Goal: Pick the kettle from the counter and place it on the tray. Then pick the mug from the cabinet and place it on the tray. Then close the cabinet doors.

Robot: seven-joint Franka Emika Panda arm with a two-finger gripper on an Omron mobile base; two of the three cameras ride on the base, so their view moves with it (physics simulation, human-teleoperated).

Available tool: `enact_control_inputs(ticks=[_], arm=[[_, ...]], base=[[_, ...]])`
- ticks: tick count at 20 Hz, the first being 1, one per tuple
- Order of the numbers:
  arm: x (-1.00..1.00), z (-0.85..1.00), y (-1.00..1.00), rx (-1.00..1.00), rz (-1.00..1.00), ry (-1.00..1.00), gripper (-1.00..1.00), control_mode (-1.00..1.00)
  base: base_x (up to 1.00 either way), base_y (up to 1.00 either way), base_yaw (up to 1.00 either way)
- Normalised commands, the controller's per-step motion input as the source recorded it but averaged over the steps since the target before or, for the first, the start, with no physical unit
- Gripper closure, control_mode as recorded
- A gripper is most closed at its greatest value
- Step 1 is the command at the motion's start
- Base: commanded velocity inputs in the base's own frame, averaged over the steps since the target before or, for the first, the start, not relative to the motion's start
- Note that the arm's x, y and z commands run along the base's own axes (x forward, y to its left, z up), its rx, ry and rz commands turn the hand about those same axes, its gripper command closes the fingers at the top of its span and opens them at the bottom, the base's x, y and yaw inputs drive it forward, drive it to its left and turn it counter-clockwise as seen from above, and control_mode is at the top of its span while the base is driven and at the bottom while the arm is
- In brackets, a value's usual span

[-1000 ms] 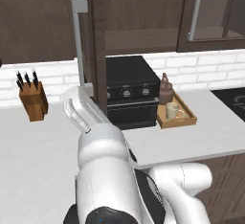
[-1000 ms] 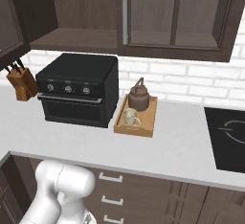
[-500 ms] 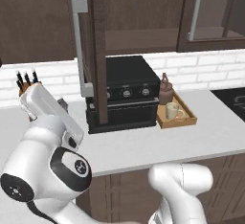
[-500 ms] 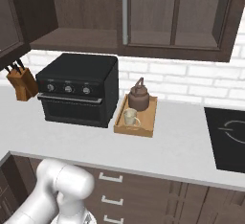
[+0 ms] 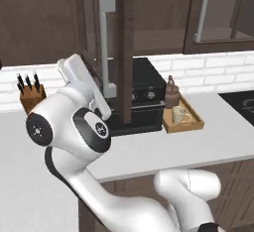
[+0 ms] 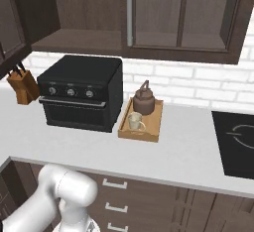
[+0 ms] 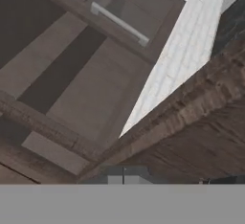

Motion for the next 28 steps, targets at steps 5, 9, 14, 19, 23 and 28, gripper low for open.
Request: enact_control_inputs(ticks=[5, 9, 14, 19, 23, 28], arm=[[0.01, 0.57, -1.00, 0.00, -0.16, -0.04, 1.00, -1.00], [0.51, 0.35, -1.00, 0.08, -0.08, -0.01, 1.00, -1.00], [1.00, 0.11, -0.80, 0.24, 0.05, -0.11, 1.00, -1.00], [1.00, 0.07, -0.50, 0.23, 0.17, -0.20, 1.00, -1.00], [0.96, 0.00, -0.56, 0.18, 0.33, -0.13, 1.00, -1.00], [1.00, 0.00, -0.17, 0.19, 0.26, 0.00, 1.00, -1.00]], base=[[0.00, 0.00, 0.00], [0.00, 0.00, 0.00], [0.00, 0.00, 0.00], [0.00, 0.00, 0.00], [0.00, 0.00, 0.00], [0.00, 0.00, 0.00]])
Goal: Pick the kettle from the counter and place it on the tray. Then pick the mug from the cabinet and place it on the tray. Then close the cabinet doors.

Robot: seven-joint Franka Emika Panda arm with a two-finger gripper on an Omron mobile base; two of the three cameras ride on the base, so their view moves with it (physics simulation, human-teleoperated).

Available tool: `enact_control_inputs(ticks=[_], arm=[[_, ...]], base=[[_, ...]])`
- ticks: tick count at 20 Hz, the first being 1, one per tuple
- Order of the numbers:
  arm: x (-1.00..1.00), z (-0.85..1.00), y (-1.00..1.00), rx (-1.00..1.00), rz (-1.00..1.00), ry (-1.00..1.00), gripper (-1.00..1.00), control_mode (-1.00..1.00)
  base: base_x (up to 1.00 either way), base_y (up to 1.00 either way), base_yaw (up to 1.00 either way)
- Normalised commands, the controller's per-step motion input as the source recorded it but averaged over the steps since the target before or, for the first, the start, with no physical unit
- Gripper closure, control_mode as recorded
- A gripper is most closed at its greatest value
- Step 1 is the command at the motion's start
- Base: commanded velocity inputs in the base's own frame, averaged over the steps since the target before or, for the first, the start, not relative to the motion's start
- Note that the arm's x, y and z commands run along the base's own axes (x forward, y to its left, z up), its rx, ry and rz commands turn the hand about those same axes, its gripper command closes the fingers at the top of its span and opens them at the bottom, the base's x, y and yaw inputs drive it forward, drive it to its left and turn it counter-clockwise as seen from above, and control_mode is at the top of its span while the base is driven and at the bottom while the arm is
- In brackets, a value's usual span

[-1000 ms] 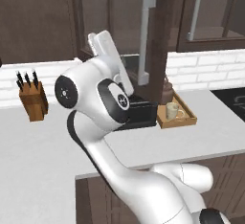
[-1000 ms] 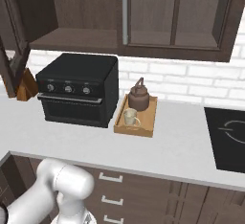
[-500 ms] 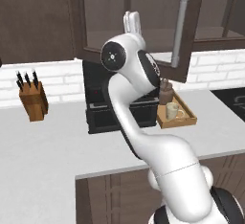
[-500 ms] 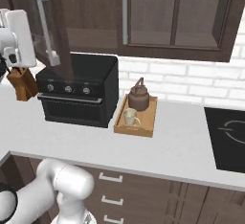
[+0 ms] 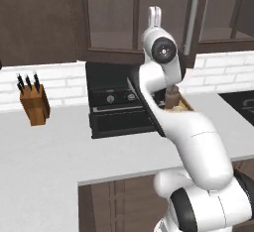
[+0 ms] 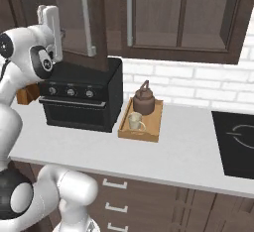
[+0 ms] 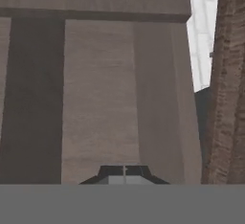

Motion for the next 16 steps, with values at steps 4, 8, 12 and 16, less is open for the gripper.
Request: enact_control_inputs(ticks=[4, 8, 12, 16], arm=[[1.00, 0.00, -0.07, 0.22, 0.16, 0.16, 1.00, -1.00], [1.00, 0.00, -0.05, 0.15, 0.07, 0.16, 1.00, -1.00], [0.97, -0.17, 0.00, 0.08, 0.07, 0.03, 1.00, -1.00], [0.78, -0.80, 0.00, 0.00, 0.05, -0.15, 1.00, -1.00]], base=[[0.00, 0.00, 0.00], [0.00, 0.00, 0.00], [0.00, 0.00, 0.00], [0.00, 0.00, 0.00]])
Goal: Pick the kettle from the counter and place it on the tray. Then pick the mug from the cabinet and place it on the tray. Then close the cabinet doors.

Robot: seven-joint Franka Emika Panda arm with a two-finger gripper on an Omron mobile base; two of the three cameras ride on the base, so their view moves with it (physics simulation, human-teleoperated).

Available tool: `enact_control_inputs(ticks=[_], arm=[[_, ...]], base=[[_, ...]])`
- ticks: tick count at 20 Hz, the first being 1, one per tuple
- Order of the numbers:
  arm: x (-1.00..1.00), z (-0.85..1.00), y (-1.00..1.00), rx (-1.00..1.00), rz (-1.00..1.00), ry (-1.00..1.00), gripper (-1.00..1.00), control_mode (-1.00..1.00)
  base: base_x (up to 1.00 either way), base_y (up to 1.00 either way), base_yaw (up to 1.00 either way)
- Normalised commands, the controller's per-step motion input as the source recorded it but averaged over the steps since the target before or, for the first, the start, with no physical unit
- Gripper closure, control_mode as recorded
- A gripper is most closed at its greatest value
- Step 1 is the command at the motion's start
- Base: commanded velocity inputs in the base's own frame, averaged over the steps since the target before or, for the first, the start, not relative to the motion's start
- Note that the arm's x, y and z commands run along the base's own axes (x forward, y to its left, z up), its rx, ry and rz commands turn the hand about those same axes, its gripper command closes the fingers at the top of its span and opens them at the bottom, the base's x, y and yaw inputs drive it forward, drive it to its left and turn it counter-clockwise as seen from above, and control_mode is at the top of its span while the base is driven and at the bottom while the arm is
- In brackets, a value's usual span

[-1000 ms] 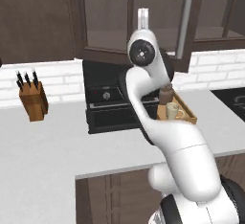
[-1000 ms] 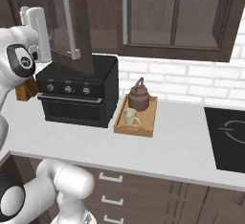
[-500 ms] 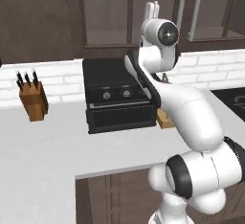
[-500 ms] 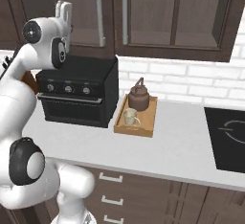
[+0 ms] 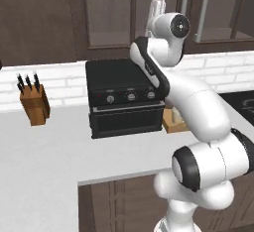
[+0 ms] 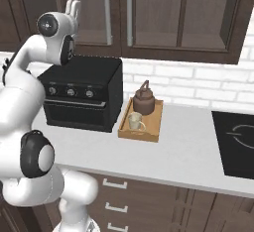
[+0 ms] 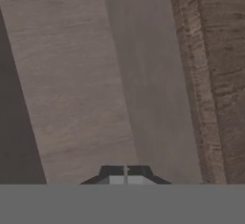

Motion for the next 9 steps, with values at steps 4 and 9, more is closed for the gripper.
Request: enact_control_inputs(ticks=[4, 9], arm=[[0.79, -0.66, 0.00, 0.01, 0.04, -0.10, 1.00, -1.00], [0.74, 0.00, -0.03, 0.08, 0.04, 0.42, 1.00, -1.00]], base=[[0.00, 0.00, 0.00], [0.00, 0.00, 0.00]])
